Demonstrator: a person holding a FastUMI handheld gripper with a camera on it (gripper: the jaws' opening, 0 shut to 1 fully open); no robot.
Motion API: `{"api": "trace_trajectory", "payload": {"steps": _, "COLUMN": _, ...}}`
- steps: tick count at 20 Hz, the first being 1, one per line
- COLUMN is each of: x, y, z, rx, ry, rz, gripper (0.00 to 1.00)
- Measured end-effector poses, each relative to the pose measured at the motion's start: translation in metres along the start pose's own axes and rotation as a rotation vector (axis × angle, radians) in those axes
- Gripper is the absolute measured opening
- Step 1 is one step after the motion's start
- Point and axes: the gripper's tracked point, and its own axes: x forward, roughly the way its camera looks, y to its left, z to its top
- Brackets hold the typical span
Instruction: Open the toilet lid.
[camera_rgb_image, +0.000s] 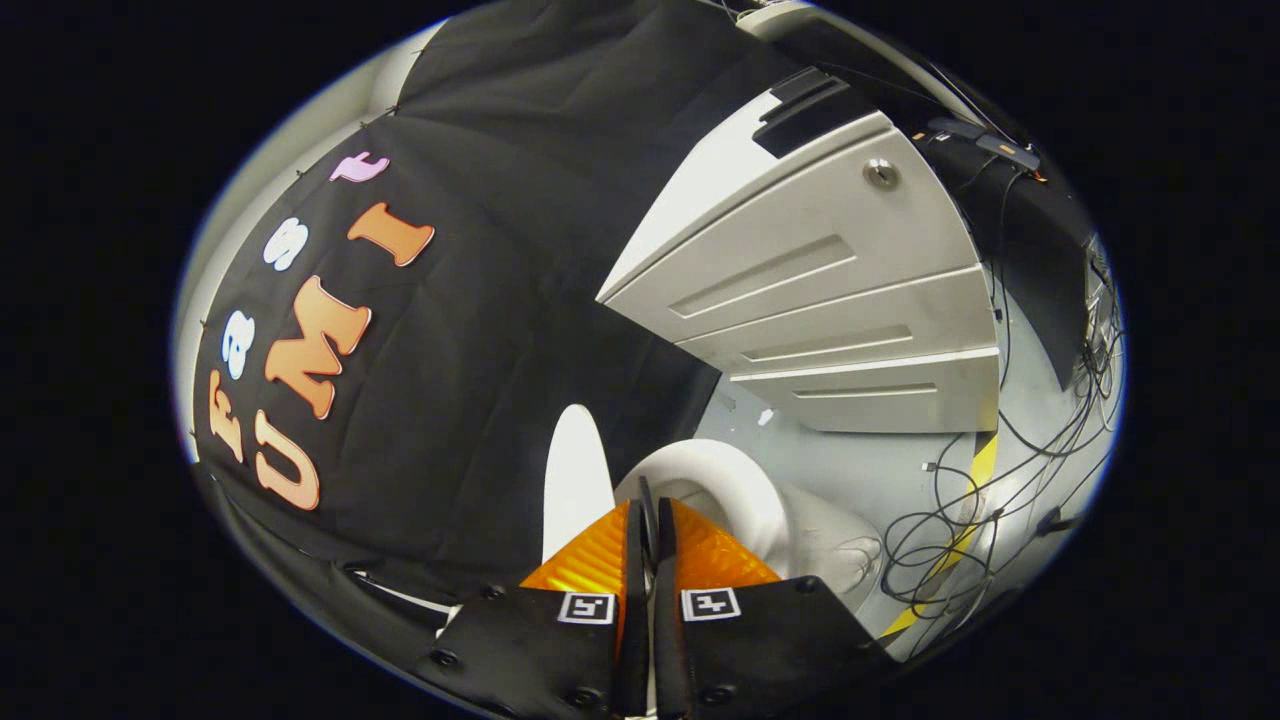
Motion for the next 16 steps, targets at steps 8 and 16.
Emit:
{"api": "trace_trajectory", "payload": {"steps": 8, "x": -0.031, "y": 0.085, "z": 0.004, "rx": -0.095, "ry": -0.043, "rz": 0.068, "gripper": 0.11}}
{"api": "trace_trajectory", "payload": {"steps": 16, "x": -0.075, "y": 0.171, "z": -0.021, "rx": -0.319, "ry": -0.075, "rz": 0.132, "gripper": 0.10}}
